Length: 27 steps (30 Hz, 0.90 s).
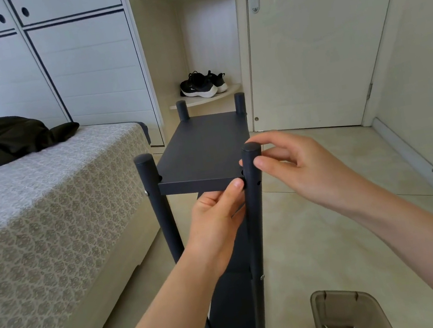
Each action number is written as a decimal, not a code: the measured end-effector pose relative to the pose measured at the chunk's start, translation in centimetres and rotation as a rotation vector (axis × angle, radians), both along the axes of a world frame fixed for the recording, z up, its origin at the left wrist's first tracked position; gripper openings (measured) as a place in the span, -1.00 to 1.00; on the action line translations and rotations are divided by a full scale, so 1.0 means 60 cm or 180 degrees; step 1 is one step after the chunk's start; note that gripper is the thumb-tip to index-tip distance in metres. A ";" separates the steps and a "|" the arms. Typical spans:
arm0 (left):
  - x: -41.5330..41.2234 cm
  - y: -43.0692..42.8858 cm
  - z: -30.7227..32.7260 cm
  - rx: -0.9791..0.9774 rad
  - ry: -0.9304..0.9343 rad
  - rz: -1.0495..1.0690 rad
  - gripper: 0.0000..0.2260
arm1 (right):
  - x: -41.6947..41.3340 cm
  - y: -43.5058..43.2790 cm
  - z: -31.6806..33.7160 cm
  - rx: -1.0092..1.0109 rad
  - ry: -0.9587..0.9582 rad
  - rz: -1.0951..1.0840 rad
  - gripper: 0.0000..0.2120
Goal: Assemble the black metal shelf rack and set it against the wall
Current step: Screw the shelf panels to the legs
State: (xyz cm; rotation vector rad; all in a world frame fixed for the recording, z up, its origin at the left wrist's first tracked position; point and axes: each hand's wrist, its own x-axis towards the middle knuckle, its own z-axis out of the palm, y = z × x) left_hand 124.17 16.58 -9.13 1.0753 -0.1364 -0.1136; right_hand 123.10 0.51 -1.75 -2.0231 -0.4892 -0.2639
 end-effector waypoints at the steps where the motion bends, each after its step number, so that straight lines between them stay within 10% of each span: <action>1: 0.000 -0.001 0.000 -0.0005 0.0006 0.0019 -0.65 | 0.001 0.000 0.000 0.0020 -0.0013 0.0012 -0.78; 27: 0.003 -0.009 0.007 0.0037 -0.0023 0.0032 -0.56 | 0.002 -0.053 -0.042 0.0484 0.0324 -0.0443 -0.76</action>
